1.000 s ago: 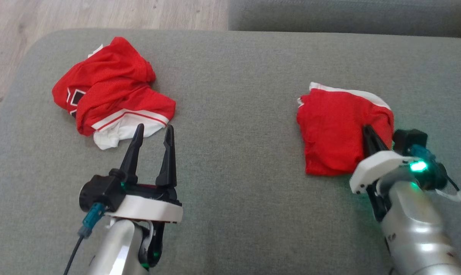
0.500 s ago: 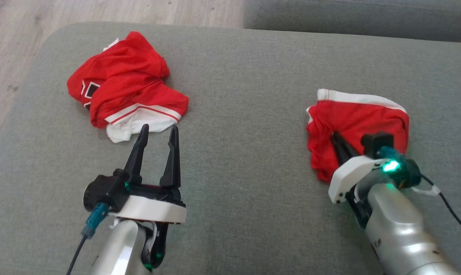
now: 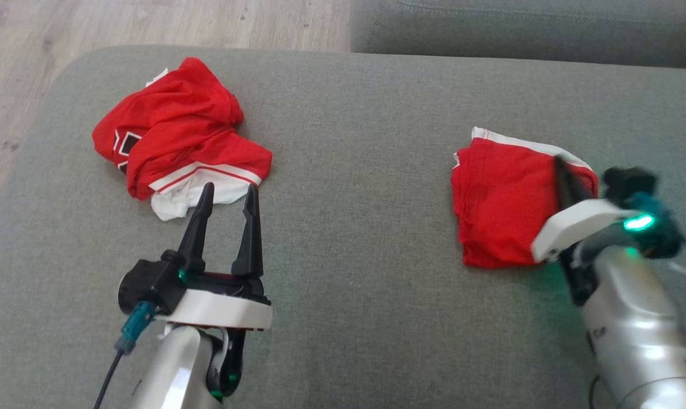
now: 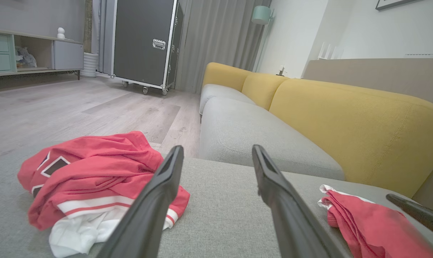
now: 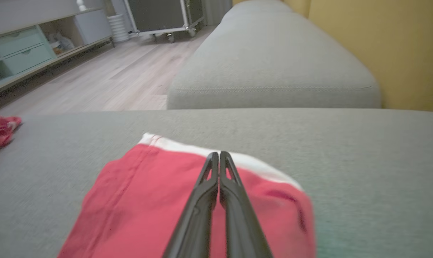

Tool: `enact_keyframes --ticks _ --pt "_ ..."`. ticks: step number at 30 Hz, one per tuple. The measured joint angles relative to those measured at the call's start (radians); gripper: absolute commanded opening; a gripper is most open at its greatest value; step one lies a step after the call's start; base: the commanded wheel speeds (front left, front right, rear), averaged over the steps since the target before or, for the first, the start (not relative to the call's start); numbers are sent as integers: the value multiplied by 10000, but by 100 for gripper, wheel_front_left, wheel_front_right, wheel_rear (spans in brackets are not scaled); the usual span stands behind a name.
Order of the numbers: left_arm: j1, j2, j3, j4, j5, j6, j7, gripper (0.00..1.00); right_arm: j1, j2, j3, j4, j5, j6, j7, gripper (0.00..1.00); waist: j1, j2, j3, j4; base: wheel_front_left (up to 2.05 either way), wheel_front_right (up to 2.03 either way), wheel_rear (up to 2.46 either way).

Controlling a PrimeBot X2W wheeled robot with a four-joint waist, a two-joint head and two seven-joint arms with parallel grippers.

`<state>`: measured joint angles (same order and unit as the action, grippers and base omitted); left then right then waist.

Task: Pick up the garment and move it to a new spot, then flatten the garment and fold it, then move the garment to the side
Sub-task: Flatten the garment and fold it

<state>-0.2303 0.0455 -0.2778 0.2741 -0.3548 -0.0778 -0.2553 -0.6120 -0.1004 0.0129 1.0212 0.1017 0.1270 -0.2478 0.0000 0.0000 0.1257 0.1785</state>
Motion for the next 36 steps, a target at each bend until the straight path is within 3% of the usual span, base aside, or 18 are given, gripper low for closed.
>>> enact_keyframes --ticks 7,11,17,21,28,29,30,36 --pt "0 0 36 -71 29 -6 0 100 362 6 -1517 -194 -1313 0 -2 0 0 0 240 -41 0 0 0" --pt "-3 0 33 -75 29 -12 0 100 364 134 -1764 644 -1927 0 -4 0 1 0 343 -44 0 0 0" --pt "-4 0 142 -36 86 -13 0 100 195 293 -1996 903 -2178 0 -77 0 0 0 247 -229 0 0 0" --pt "0 0 244 -23 148 -15 0 100 360 382 -1843 17 -1987 0 -75 0 0 0 10 -445 0 0 0" --pt "295 0 558 -169 144 0 0 100 1460 414 -644 -2364 -378 0 -75 0 0 0 -524 -964 0 0 0" --pt "375 0 560 -182 144 13 0 100 1713 412 -606 -2805 -286 0 -75 61 0 0 -598 -1043 0 0 0" --pt "452 -2 562 -188 144 77 0 100 1952 412 -564 -3189 -180 0 -75 100 0 0 -673 -1118 0 0 0" --pt "865 2 575 -230 190 63 0 100 3114 426 -458 -4753 190 0 -77 100 -1 0 -979 -1465 0 0 0"
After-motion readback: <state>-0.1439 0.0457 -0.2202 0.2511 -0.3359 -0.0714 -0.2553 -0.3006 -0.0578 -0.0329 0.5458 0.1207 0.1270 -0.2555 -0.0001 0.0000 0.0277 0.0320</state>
